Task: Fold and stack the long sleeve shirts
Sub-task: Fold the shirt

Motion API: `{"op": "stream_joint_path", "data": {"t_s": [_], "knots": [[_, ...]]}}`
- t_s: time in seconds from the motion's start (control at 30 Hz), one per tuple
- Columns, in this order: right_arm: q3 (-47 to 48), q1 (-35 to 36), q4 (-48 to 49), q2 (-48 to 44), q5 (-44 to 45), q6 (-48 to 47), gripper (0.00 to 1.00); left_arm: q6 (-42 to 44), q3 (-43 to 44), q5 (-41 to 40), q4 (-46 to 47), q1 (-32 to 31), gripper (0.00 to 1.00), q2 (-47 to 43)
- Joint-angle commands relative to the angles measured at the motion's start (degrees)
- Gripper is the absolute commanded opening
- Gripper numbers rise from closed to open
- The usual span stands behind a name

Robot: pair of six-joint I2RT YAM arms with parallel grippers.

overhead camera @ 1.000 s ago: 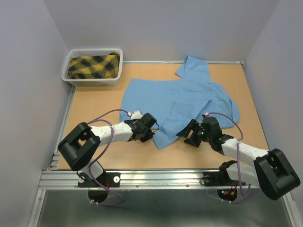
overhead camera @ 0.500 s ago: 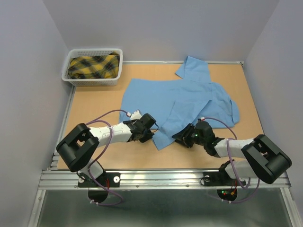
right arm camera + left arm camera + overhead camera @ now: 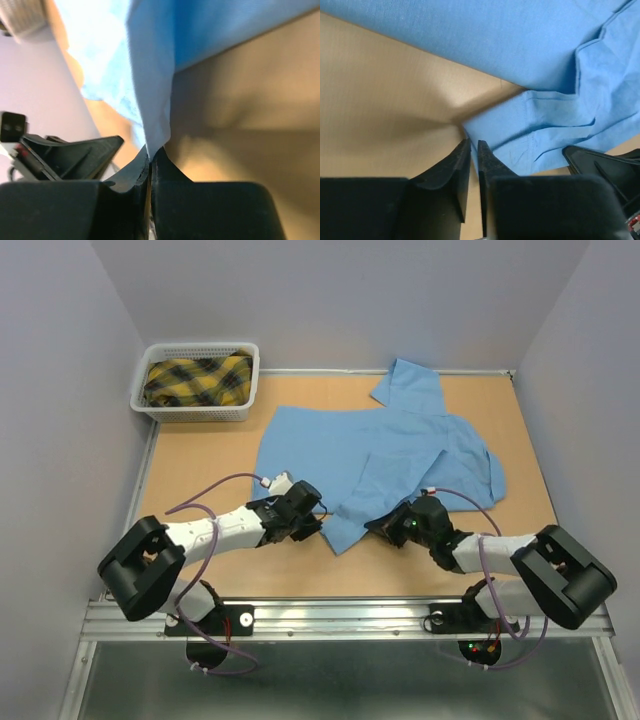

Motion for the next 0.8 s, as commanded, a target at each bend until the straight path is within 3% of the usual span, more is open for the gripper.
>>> {"op": "stream_joint_path", "data": {"t_s": [0.0, 0.03, 0.1, 0.13, 0.23, 0.3, 0.53, 0.77], "knots": [[3.19, 0.53, -1.20, -5.37, 3.73, 3.17, 0.01, -1.83, -2.10, -0.79, 0.42, 0.03, 0.33, -6.65], [4.07, 0.53, -3.65, -5.99, 4.16, 3.53, 0.01, -2.01, -2.45, -0.79, 0.51, 0.03, 0.45, -7.79], [6.62, 0.53, -5.42, -7.40, 4.61, 3.71, 0.01, -3.49, -3.33, -0.96, 0.60, 0.03, 0.57, -11.92], [7.59, 0.53, -6.82, -7.66, 4.70, 3.71, 0.01, -4.11, -3.60, -0.97, 0.69, 0.03, 0.69, -13.24], [10.14, 0.53, -7.89, -7.84, 4.61, 5.10, 0.01, -6.83, -5.87, 0.26, 2.35, 0.03, 0.86, -17.81], [11.71, 0.53, -7.80, -7.93, 4.35, 6.51, 0.01, -8.59, -7.02, 2.71, 5.41, 0.03, 0.92, -19.57], [15.59, 0.53, -8.15, -7.84, 4.43, 8.54, 0.01, -10.97, -10.45, 7.21, 14.13, 0.03, 0.93, -18.79], [17.35, 0.53, -8.15, -7.76, 5.31, 12.40, 0.01, -19.93, -18.17, 9.76, 27.39, -0.05, 0.94, -19.58]]}}
